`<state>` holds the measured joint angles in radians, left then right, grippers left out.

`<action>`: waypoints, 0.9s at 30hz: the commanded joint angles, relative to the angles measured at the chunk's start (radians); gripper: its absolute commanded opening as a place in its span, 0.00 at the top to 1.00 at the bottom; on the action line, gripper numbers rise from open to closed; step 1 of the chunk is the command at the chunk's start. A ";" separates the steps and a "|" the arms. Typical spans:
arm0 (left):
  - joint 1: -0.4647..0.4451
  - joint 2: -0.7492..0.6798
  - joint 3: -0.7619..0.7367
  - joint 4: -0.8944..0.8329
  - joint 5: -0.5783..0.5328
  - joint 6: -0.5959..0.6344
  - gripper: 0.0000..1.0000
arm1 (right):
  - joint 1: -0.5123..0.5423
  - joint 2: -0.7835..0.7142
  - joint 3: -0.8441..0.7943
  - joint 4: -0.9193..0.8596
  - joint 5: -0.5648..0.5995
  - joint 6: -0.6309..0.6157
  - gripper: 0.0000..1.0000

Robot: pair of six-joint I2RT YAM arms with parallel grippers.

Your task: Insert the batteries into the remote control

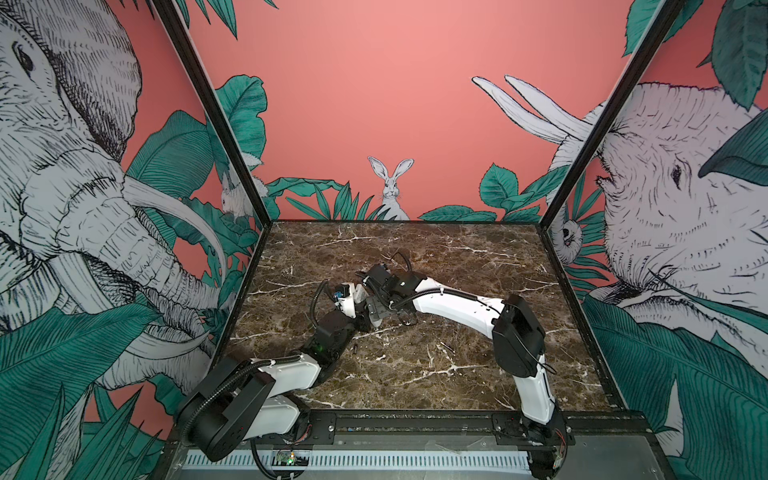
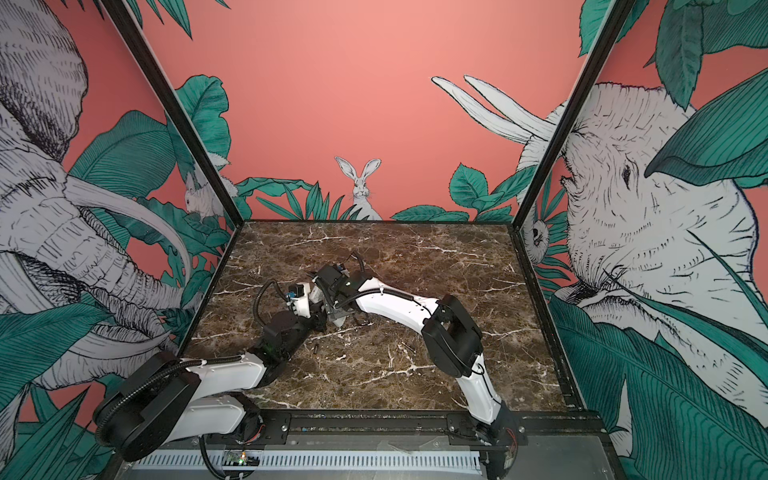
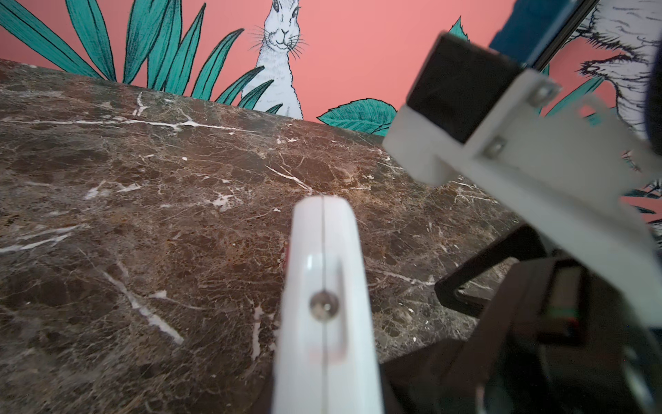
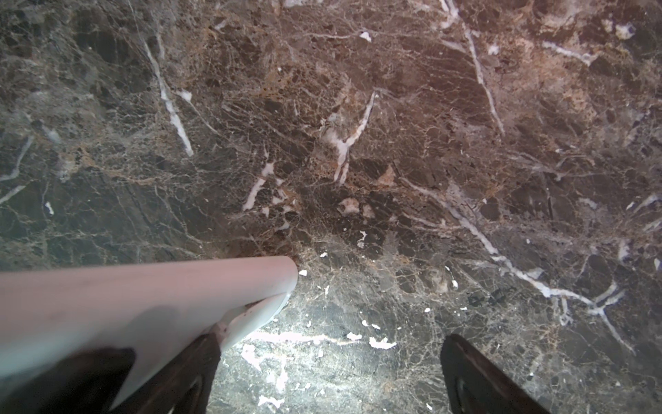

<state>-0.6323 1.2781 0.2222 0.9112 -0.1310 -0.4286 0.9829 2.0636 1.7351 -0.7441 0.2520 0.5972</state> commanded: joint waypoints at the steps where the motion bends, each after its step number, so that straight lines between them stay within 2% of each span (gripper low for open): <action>1: -0.023 0.029 -0.015 -0.144 0.084 -0.004 1.00 | 0.002 0.008 -0.008 -0.064 0.050 -0.039 0.03; 12: -0.023 0.022 -0.018 -0.154 0.076 -0.004 1.00 | -0.002 -0.024 -0.036 -0.076 0.073 -0.048 0.03; 27: -0.023 0.015 -0.010 -0.166 0.076 0.002 1.00 | -0.035 -0.118 -0.167 0.041 0.004 -0.051 0.03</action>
<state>-0.6449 1.2816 0.2298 0.8989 -0.0879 -0.4278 0.9703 1.9720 1.6062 -0.6849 0.2462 0.5491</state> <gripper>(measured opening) 0.210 0.969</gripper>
